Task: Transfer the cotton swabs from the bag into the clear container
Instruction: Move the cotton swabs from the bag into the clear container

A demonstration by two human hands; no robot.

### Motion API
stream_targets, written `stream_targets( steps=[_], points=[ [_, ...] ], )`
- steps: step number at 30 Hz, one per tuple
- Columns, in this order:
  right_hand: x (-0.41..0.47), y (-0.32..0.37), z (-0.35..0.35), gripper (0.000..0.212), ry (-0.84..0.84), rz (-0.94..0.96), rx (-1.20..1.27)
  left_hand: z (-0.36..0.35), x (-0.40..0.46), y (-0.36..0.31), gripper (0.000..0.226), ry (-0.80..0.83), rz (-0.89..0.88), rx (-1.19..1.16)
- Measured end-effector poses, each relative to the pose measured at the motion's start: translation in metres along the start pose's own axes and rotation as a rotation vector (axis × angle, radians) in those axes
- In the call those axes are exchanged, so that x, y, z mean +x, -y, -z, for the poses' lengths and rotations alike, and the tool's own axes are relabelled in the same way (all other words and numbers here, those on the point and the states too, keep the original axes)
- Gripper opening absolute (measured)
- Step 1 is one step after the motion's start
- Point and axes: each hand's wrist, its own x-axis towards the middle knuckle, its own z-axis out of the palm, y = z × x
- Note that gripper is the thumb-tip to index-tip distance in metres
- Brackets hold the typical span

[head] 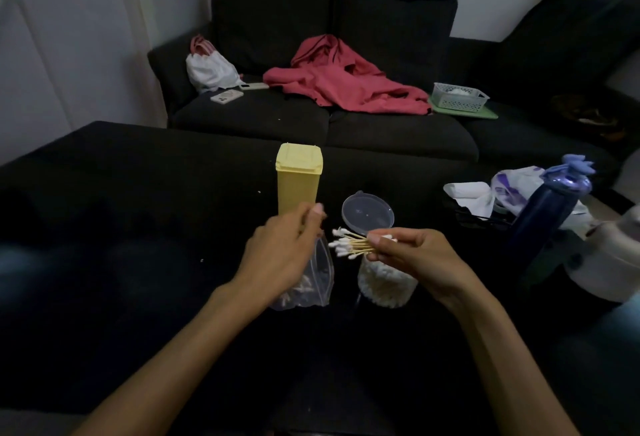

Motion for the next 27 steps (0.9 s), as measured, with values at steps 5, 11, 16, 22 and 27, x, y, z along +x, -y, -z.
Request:
stream_targets(
  steps=[5, 11, 16, 22, 27],
  points=[
    [-0.002, 0.003, 0.009, 0.011, -0.047, 0.015, -0.013, -0.033, 0.028, -0.035, 0.069, 0.302, 0.140, -0.077],
    [-0.003, 0.004, 0.032, 0.016, -0.093, 0.041, 0.062, -0.053, 0.039, -0.060, 0.041, 0.390, 0.324, -0.320],
    [-0.003, 0.007, 0.040, 0.014, -0.095, 0.007, 0.125, -0.068, 0.045, -0.060, 0.041, 0.251, 0.173, -0.346],
    [0.001, 0.010, 0.039, 0.008, -0.116, 0.019, 0.202, -0.071, 0.050, -0.060, 0.036, 0.093, 0.021, -0.303],
    [0.001, 0.013, 0.040, 0.013, -0.188, -0.005, 0.285, -0.076, 0.049, -0.068, 0.034, -0.039, -0.123, -0.269]
  ],
)
